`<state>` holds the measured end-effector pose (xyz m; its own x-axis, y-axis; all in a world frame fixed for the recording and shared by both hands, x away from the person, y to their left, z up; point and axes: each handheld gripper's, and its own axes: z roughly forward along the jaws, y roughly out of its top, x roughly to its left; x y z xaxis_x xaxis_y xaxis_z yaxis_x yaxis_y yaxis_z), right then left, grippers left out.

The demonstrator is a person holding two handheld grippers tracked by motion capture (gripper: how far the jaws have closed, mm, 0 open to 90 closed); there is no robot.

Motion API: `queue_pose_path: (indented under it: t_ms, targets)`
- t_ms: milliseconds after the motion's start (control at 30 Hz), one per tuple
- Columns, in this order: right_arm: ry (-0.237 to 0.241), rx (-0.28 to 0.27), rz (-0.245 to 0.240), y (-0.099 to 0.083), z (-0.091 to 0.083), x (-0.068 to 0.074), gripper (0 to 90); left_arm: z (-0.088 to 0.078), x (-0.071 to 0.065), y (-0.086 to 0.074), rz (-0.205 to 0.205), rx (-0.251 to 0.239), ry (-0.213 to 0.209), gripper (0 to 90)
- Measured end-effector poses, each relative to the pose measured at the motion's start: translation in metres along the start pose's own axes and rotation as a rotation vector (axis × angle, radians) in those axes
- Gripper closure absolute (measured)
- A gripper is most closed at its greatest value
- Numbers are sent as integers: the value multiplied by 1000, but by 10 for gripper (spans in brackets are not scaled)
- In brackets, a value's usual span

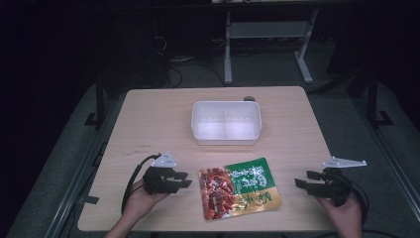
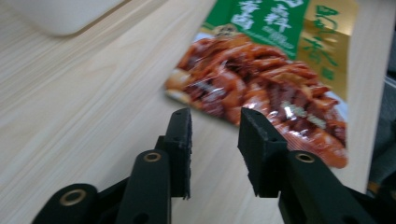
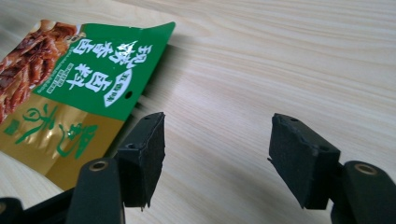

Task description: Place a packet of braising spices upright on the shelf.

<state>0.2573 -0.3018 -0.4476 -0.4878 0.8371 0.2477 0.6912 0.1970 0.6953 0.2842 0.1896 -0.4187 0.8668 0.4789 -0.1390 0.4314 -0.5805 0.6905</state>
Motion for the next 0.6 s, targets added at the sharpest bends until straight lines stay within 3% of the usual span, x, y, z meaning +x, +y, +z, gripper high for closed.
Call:
queue_pose_path:
  t_ms: [100,367,600]
  targets:
    - [6,13,-22,3,2,6,359,11,-7,10,71,53,3,758]
    - [10,28,-37,7,5,12,380,35,-13,24,124,120,-23,868]
    - [24,28,-17,14,6,16,417,48,-18,31,145,149,-33,892]
